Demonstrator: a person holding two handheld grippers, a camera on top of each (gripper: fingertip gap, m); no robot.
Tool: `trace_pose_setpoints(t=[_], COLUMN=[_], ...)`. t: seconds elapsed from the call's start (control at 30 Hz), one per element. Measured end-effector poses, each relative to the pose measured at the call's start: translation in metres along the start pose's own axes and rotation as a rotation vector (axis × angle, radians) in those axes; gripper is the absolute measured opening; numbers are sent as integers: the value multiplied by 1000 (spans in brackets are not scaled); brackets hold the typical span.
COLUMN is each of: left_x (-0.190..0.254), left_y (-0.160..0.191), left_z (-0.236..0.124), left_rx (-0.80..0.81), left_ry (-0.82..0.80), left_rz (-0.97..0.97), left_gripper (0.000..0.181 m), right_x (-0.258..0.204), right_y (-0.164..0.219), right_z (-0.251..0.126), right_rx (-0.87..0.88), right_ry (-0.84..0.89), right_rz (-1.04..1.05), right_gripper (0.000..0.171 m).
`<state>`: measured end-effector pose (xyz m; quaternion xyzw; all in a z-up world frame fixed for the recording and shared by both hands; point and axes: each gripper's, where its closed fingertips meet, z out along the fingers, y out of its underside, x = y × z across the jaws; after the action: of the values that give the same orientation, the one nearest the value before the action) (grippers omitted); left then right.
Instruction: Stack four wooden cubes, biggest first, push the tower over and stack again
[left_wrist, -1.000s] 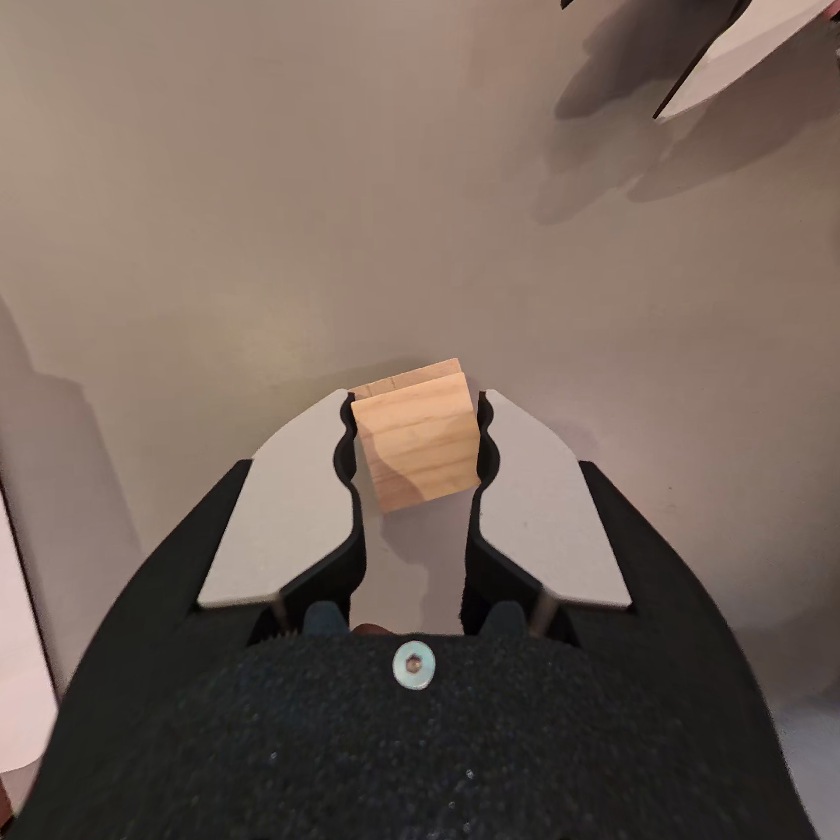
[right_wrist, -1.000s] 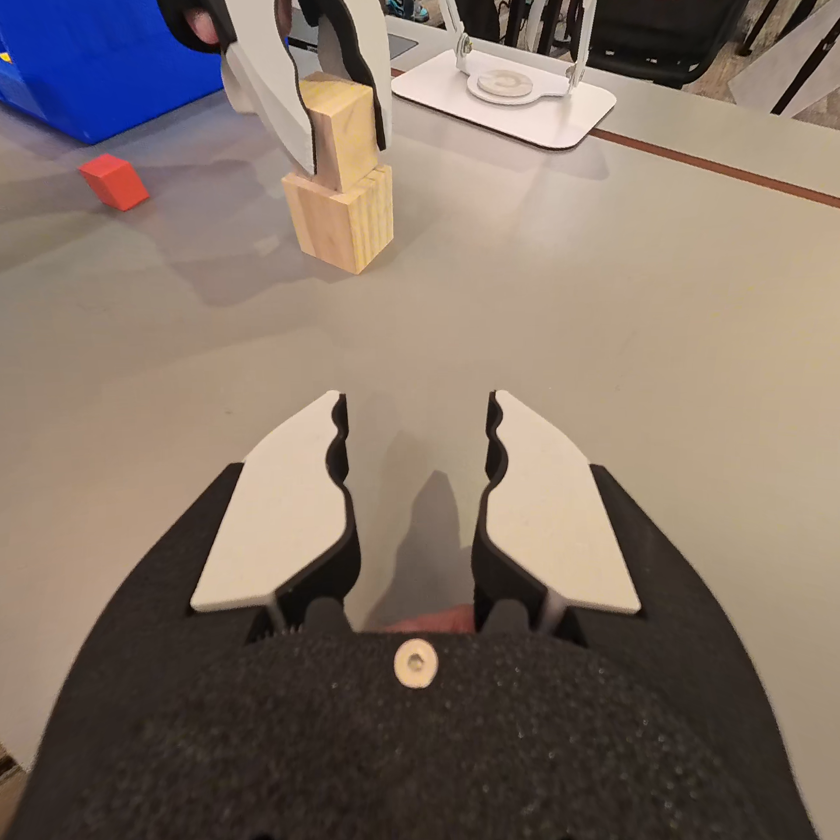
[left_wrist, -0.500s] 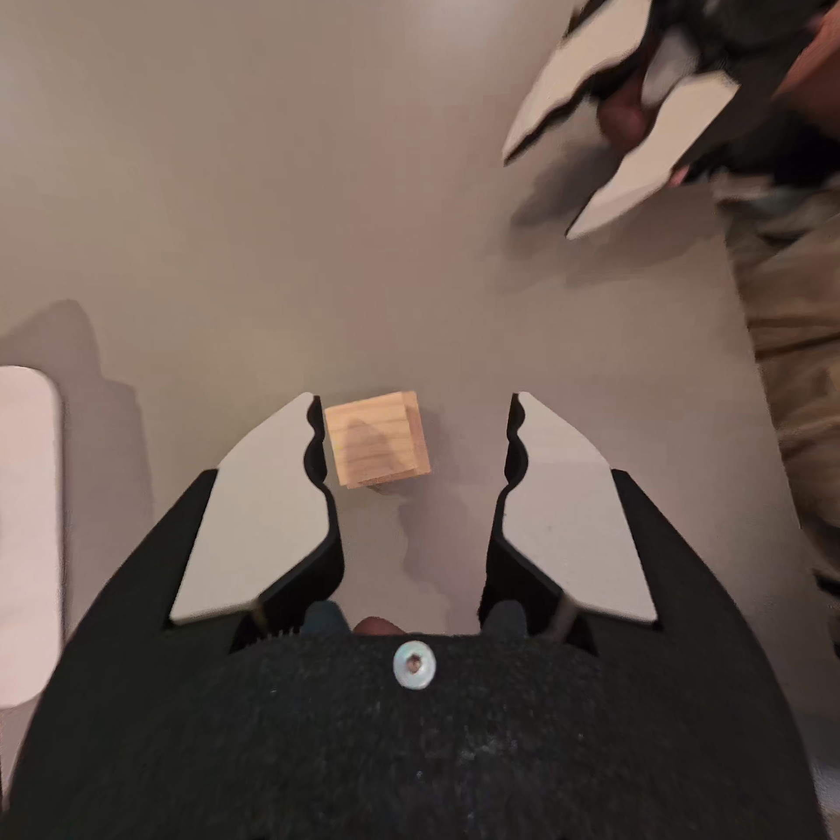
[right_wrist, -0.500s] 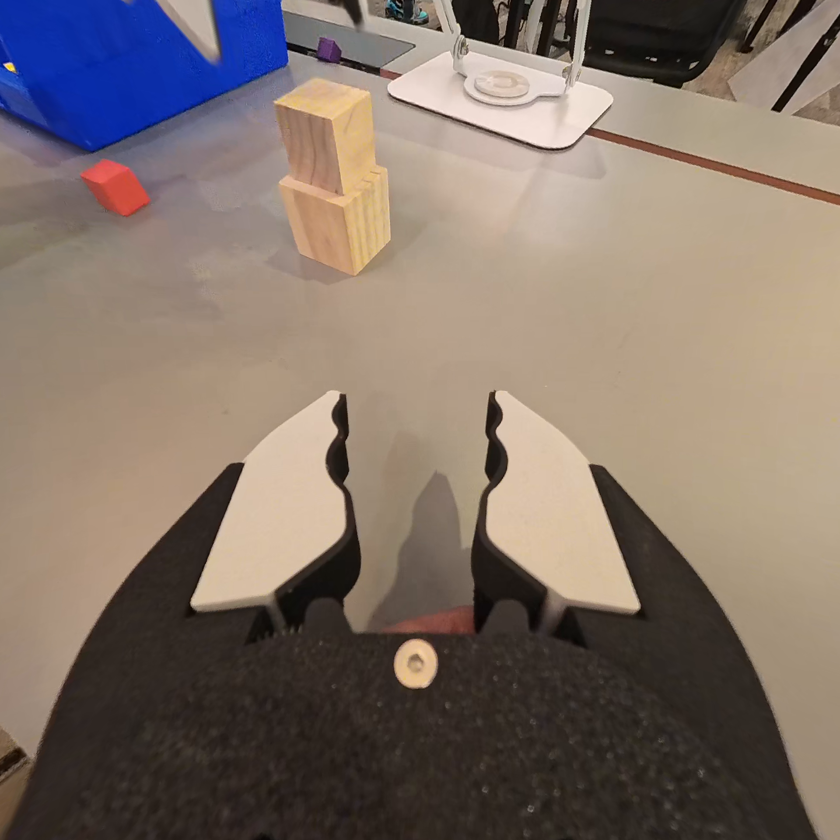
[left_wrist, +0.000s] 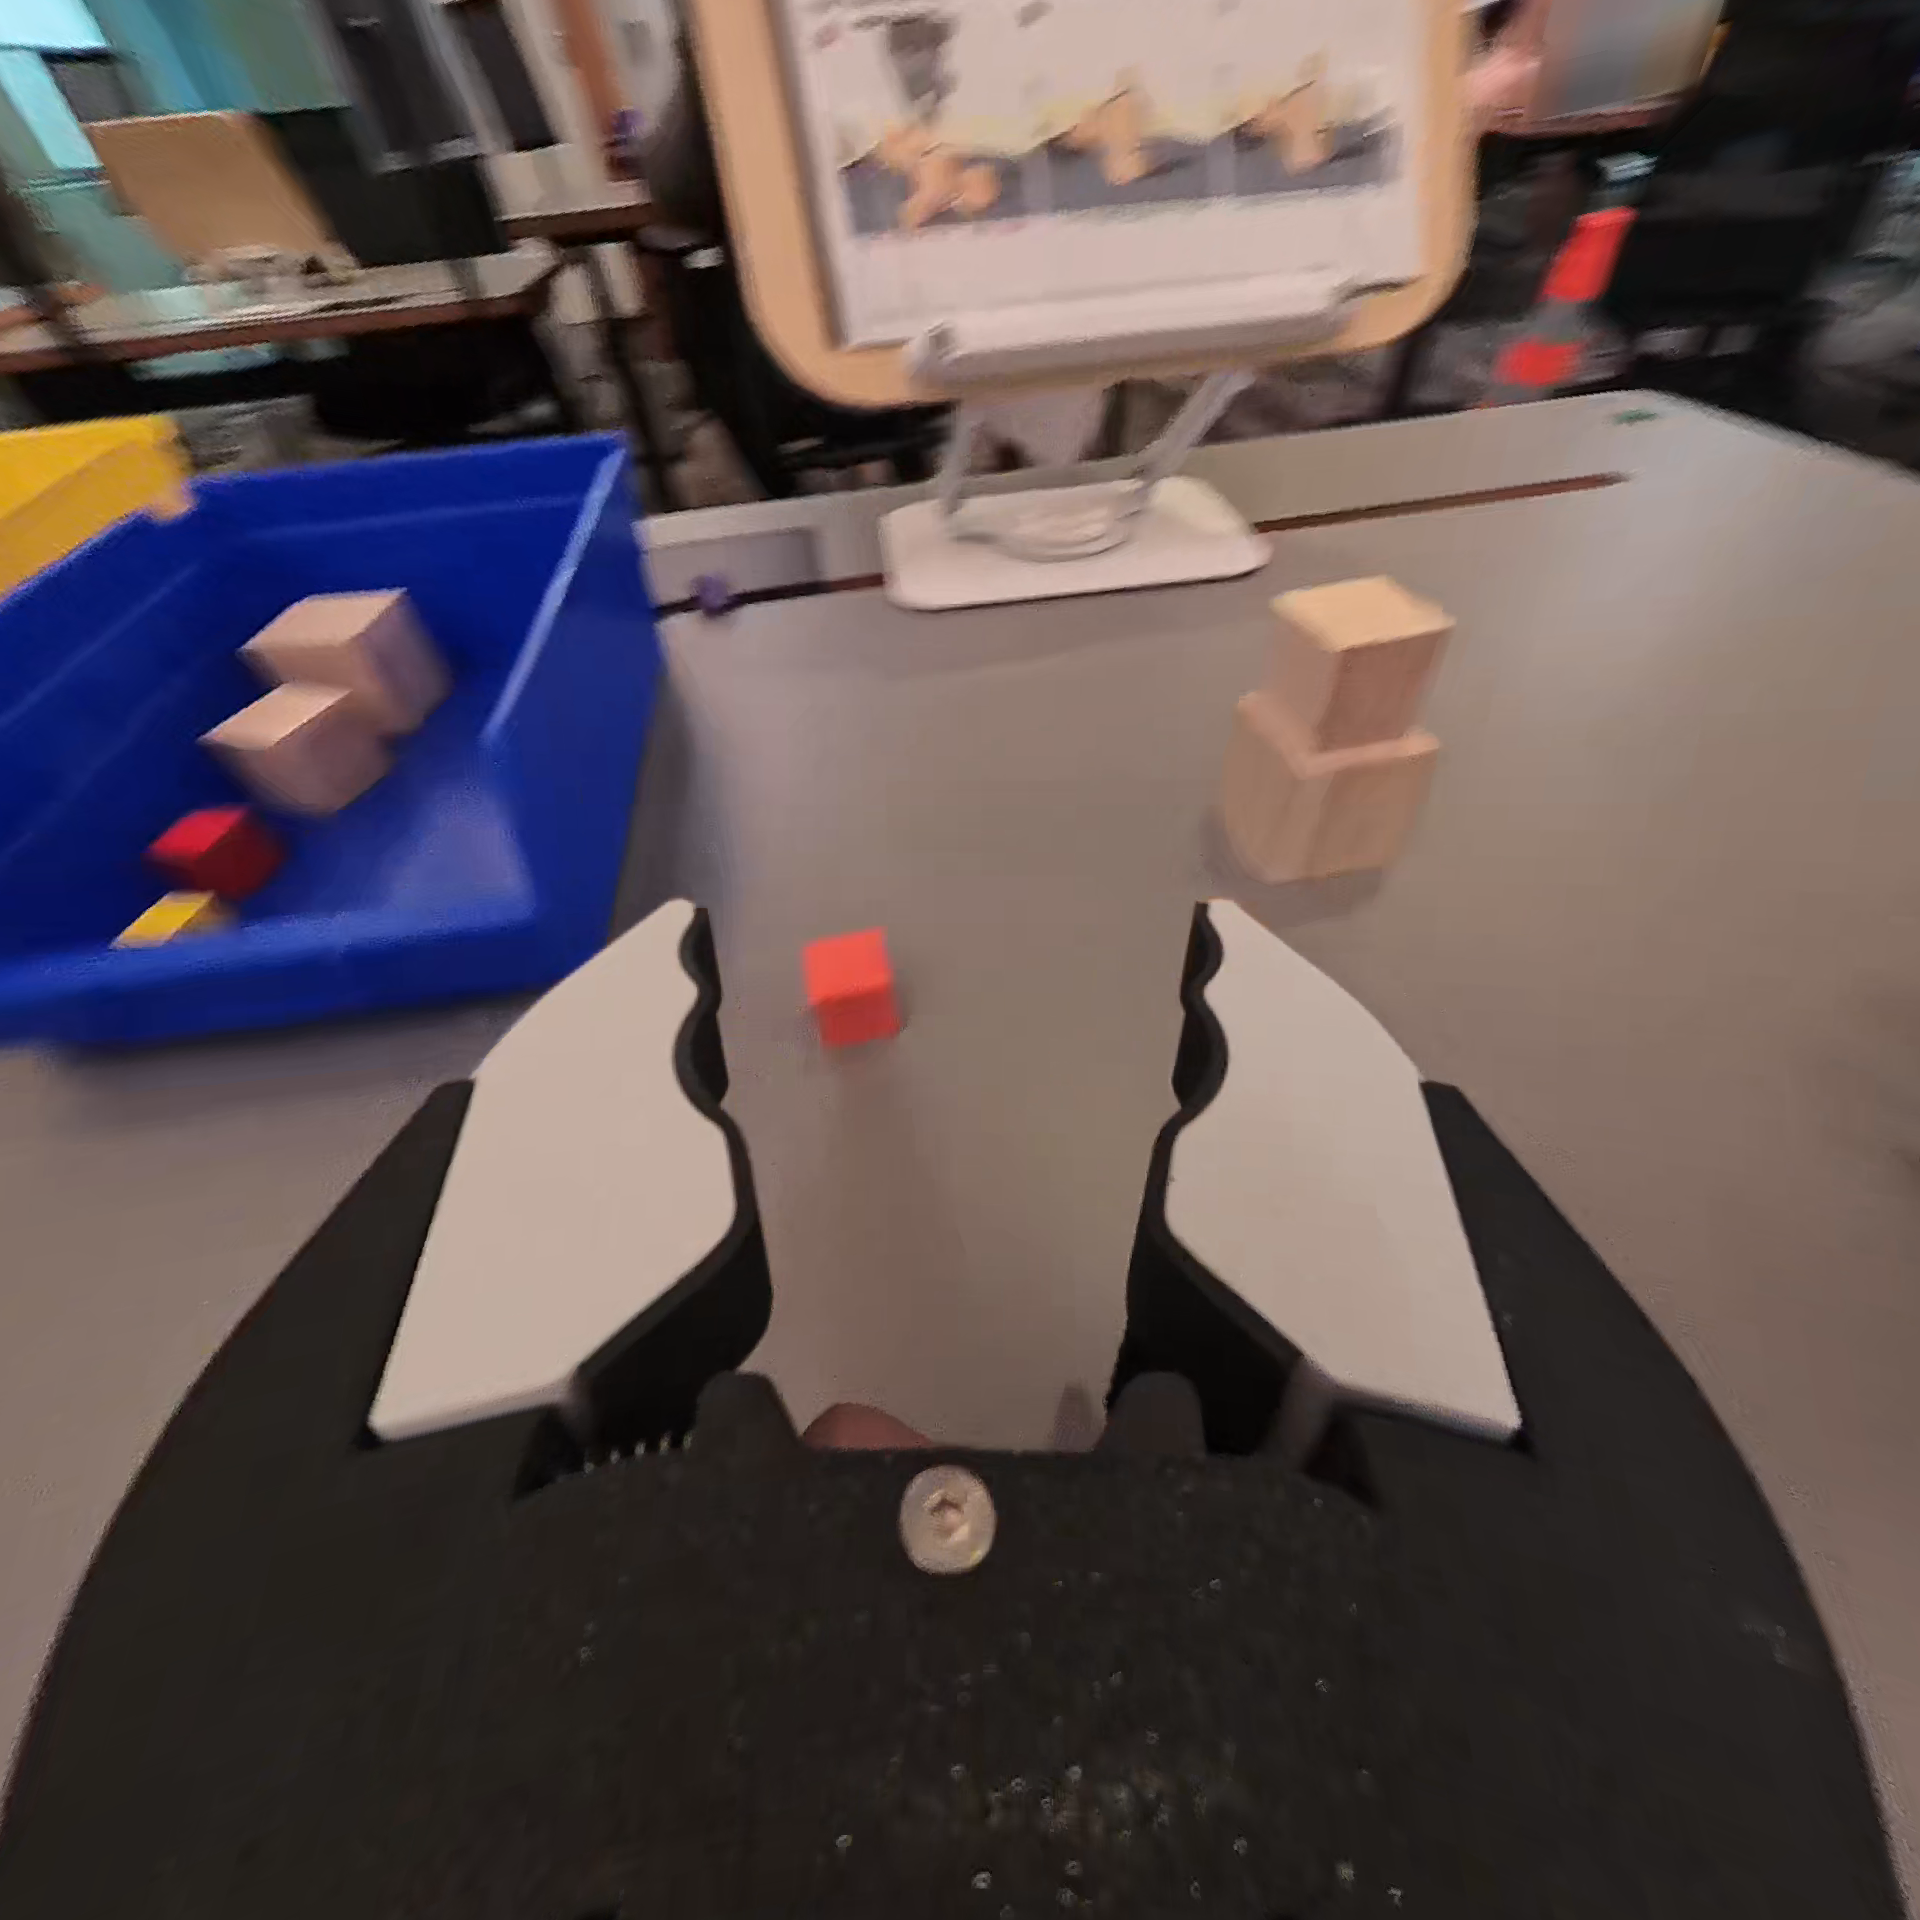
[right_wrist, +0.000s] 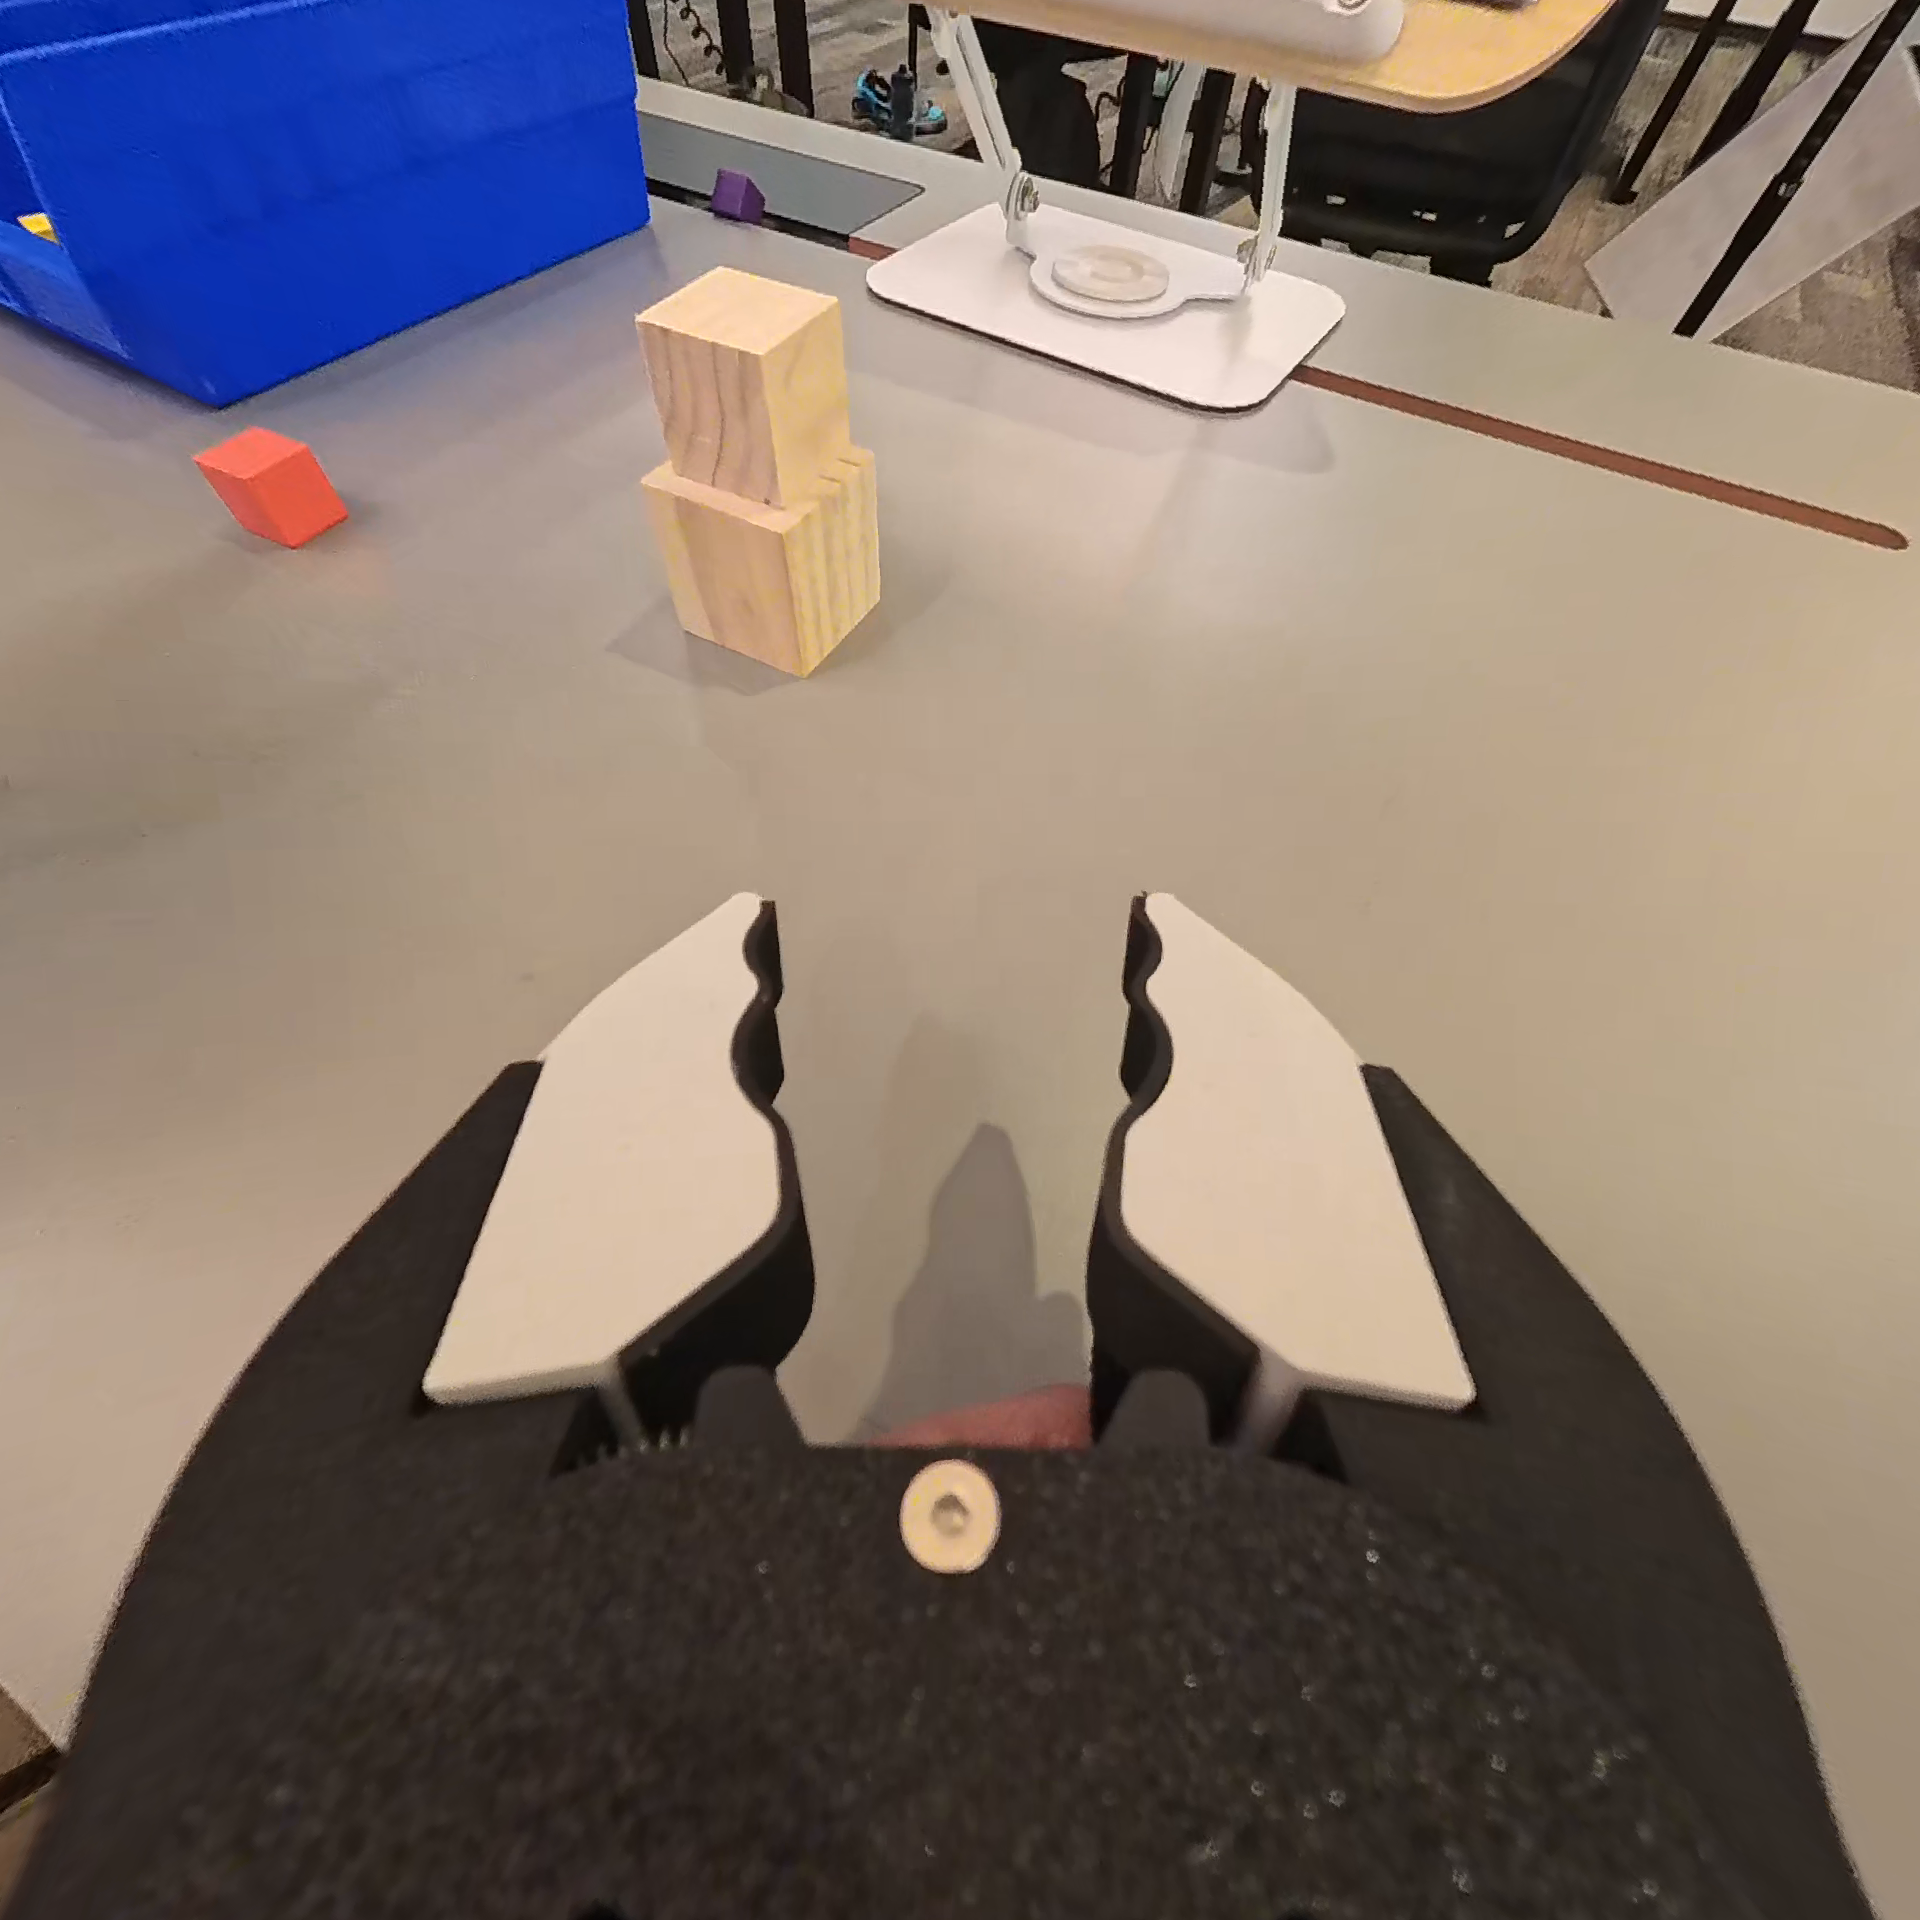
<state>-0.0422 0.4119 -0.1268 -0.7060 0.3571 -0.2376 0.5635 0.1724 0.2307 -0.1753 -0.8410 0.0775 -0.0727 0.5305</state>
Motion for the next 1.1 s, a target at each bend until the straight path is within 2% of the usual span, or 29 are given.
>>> trace_pose_setpoints(t=[0.07, 0.13, 0.23, 0.63, 0.93, 1.1], left_x=[-9, -7, -5, -4, -40, -36], left_y=[19, 34, 48, 55, 74, 90], left_z=[-7, -8, -4, 7, 75, 96], left_rx=[-24, -67, -115, -189, -426, -547], left_ry=[-87, -94, -104, -83, -134, -88], left_rz=[-45, -124, -127, -108, -91, -123], left_gripper=[86, 86, 85, 84, 74, 73], right_x=[0, 0, -2, -11, -12, -8], right_y=[1, 2, 3, 5, 5, 6], right_z=[0, 1, 2, 5, 5, 4], right_rx=[-3, -7, -12, -23, -18, -19], right_ry=[1, 0, -4, -29, -48, -49], right_rz=[-1, 0, 1, -13, -1, 11], right_gripper=[63, 63, 63, 62, 61, 61])
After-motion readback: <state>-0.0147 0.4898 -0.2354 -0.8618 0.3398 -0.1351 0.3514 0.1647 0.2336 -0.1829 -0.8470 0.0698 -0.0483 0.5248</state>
